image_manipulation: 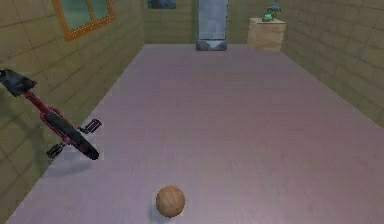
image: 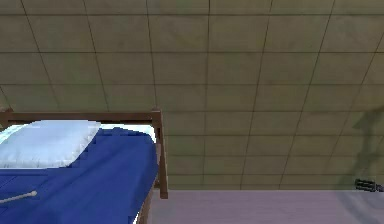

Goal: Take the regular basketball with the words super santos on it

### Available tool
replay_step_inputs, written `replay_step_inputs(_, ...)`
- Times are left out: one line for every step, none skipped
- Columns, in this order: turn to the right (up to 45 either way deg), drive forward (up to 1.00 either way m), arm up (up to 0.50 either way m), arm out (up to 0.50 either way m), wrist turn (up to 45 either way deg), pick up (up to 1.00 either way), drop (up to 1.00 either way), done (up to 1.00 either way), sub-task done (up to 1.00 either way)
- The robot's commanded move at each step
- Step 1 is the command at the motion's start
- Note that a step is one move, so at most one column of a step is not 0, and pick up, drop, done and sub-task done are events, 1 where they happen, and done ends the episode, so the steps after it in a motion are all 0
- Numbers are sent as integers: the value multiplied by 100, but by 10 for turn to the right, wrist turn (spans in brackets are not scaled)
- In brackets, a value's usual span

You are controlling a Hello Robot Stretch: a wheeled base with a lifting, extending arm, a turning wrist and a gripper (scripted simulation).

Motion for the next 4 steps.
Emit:
replay_step_inputs(0, 0, 18, 0, 0, 0, 0, 0, 0)
replay_step_inputs(0, 0, 0, 50, 0, 0, 0, 0, 0)
replay_step_inputs(0, 0, 0, 0, 450, 0, 0, 0, 0)
replay_step_inputs(0, 0, 0, 0, 450, 0, 0, 0, 0)
